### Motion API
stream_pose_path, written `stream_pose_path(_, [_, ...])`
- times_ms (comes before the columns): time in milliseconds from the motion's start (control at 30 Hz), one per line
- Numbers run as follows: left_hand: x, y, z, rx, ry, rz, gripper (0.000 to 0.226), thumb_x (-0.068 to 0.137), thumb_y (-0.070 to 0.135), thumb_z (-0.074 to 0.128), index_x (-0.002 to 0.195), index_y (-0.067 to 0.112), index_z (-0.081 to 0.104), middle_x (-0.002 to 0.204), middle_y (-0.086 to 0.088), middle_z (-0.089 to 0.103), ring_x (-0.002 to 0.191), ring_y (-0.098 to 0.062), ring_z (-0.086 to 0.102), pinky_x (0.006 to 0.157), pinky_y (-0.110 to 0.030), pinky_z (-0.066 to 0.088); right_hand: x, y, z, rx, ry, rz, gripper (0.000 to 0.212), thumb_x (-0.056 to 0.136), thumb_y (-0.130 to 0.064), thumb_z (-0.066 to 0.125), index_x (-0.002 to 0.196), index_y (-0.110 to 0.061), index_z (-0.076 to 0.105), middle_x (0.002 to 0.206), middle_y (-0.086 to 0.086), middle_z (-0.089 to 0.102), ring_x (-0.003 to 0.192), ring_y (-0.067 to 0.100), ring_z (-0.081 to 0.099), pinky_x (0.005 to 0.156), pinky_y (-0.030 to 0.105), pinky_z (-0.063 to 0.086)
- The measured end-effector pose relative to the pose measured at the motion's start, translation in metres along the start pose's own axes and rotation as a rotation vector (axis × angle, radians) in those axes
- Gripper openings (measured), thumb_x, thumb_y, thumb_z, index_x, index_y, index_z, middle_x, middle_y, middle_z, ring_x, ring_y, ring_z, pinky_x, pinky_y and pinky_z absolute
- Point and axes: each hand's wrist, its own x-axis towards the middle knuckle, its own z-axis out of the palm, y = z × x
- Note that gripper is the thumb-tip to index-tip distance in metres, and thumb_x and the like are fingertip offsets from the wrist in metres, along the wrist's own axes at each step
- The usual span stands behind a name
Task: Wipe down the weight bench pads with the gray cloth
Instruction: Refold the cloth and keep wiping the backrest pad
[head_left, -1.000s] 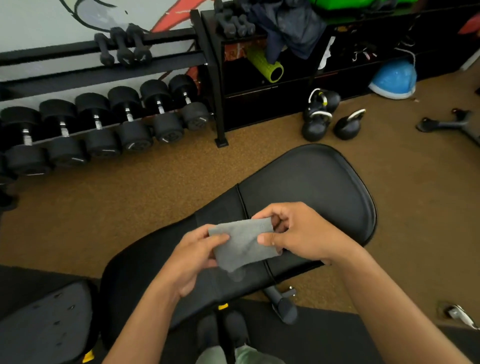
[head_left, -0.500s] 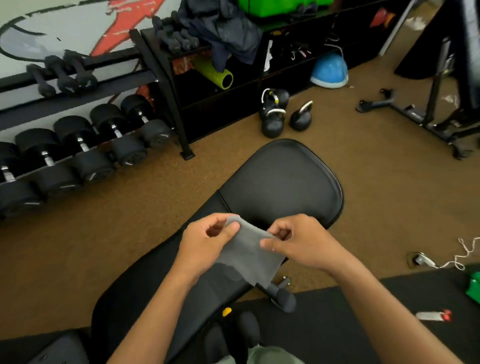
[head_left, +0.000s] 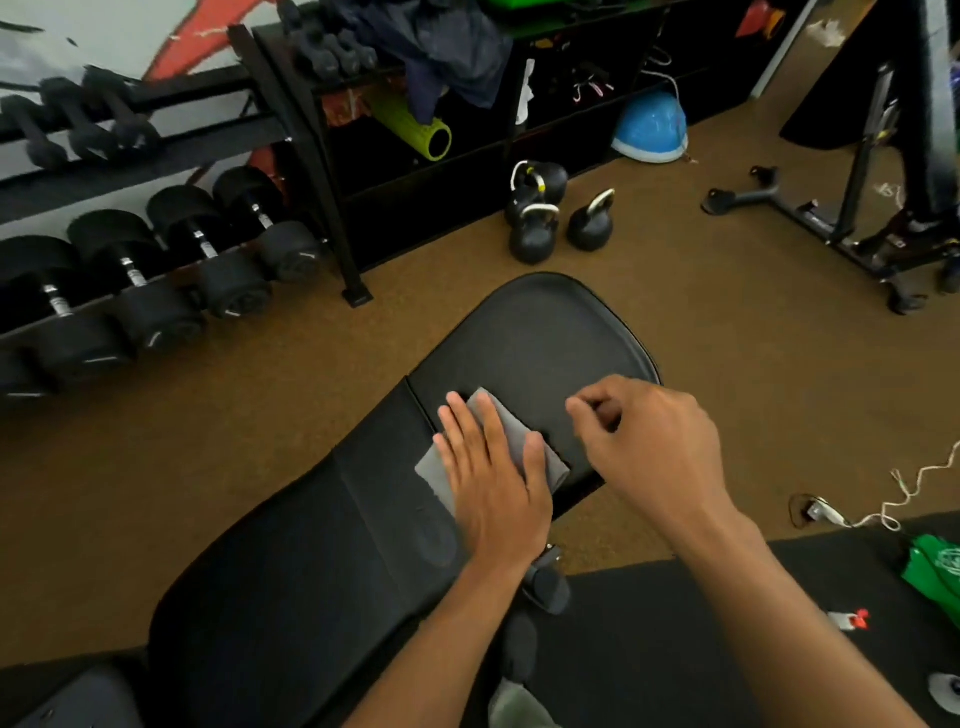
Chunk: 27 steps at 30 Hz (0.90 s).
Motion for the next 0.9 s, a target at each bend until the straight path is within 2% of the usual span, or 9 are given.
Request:
stream_pose_path(100, [0.027, 0.006, 0.001, 0.022, 0.020, -0.053, 0.076, 0.108, 0.058, 0.011, 0.166, 0.012, -0.007, 0.173, -0.016, -0.015, 0.160, -0.029, -0.017, 0.130, -0.054, -0.001, 0.016, 0.011, -0.013, 0.024, 0.177, -0.037, 0.019, 0.096, -0.047, 0.060, 0.094, -0.034, 0.073, 0.080, -0.016, 0.068, 0.074, 0.008, 0.062, 0.059, 0.025, 0.044])
stream_pose_path(200, [0.084, 0.029, -0.004, -0.021, 0.023, -0.121, 0.079, 0.106, 0.061, 0.009, 0.166, 0.013, -0.008, 0.172, -0.016, -0.016, 0.160, -0.030, -0.019, 0.129, -0.055, -0.002, 0.031, 0.026, -0.018, 0.037, 0.267, -0.073, 0.024, 0.097, -0.047, 0.060, 0.107, -0.030, 0.073, 0.097, -0.011, 0.069, 0.089, 0.013, 0.061, 0.073, 0.024, 0.042])
stream_pose_path(300, [0.105, 0.058, -0.005, -0.012, 0.015, 0.048, 0.078, 0.108, 0.058, 0.018, 0.166, 0.013, -0.007, 0.173, -0.014, -0.017, 0.159, -0.029, -0.020, 0.130, -0.052, -0.006, 0.049, 0.039, -0.018, 0.089, 0.233, -0.094, 0.032, 0.098, -0.048, 0.059, 0.119, -0.026, 0.070, 0.111, -0.003, 0.066, 0.101, 0.018, 0.057, 0.085, 0.023, 0.036])
stream_pose_path(433, [0.060, 0.078, -0.002, 0.011, -0.023, 0.354, 0.076, 0.110, 0.052, 0.031, 0.166, 0.012, -0.001, 0.174, -0.011, -0.013, 0.161, -0.027, -0.016, 0.131, -0.051, -0.003, 0.065, 0.052, -0.017, 0.196, 0.165, -0.067, 0.033, 0.101, -0.050, 0.053, 0.123, -0.029, 0.066, 0.120, -0.007, 0.064, 0.107, 0.013, 0.057, 0.087, 0.026, 0.037])
stream_pose_path(533, [0.019, 0.059, -0.001, 0.028, -0.055, 0.398, 0.075, 0.108, 0.052, 0.034, 0.167, 0.017, 0.004, 0.175, -0.006, -0.009, 0.162, -0.025, -0.012, 0.130, -0.057, 0.001, 0.071, 0.058, -0.011, 0.227, 0.132, -0.088, 0.034, 0.101, -0.053, 0.052, 0.121, -0.029, 0.067, 0.120, -0.007, 0.065, 0.110, 0.015, 0.059, 0.087, 0.029, 0.041])
stream_pose_path(633, [0.013, 0.022, -0.001, 0.104, -0.048, 0.271, 0.074, 0.107, 0.059, 0.027, 0.167, 0.028, -0.004, 0.175, 0.002, -0.015, 0.161, -0.022, -0.016, 0.127, -0.063, -0.002, 0.072, 0.062, -0.004, 0.238, 0.073, -0.110, 0.037, 0.101, -0.056, 0.049, 0.123, -0.030, 0.066, 0.121, -0.007, 0.064, 0.112, 0.017, 0.058, 0.089, 0.033, 0.043])
stream_pose_path(767, [0.064, 0.001, -0.007, -0.014, -0.016, -0.085, 0.072, 0.106, 0.065, 0.017, 0.165, 0.035, -0.011, 0.172, 0.006, -0.023, 0.157, -0.016, -0.027, 0.127, -0.059, -0.010, 0.068, 0.063, 0.003, 0.220, 0.013, -0.112, 0.042, 0.101, -0.059, 0.046, 0.127, -0.031, 0.063, 0.124, -0.008, 0.063, 0.113, 0.016, 0.058, 0.089, 0.033, 0.044])
stream_pose_path(833, [0.095, 0.008, -0.010, -0.049, 0.020, -0.167, 0.075, 0.103, 0.068, 0.013, 0.165, 0.032, -0.009, 0.173, 0.002, -0.019, 0.159, -0.020, -0.023, 0.127, -0.059, -0.009, 0.065, 0.062, 0.004, 0.225, 0.012, -0.103, 0.042, 0.101, -0.059, 0.046, 0.129, -0.031, 0.061, 0.125, -0.009, 0.063, 0.113, 0.015, 0.058, 0.087, 0.032, 0.044])
stream_pose_path(900, [0.122, 0.026, -0.012, -0.050, 0.022, -0.169, 0.079, 0.101, 0.070, 0.009, 0.166, 0.029, -0.006, 0.174, -0.001, -0.014, 0.160, -0.023, -0.017, 0.127, -0.059, -0.008, 0.064, 0.062, 0.005, 0.245, 0.011, -0.084, 0.041, 0.102, -0.057, 0.045, 0.129, -0.031, 0.061, 0.124, -0.011, 0.063, 0.112, 0.014, 0.059, 0.088, 0.033, 0.046])
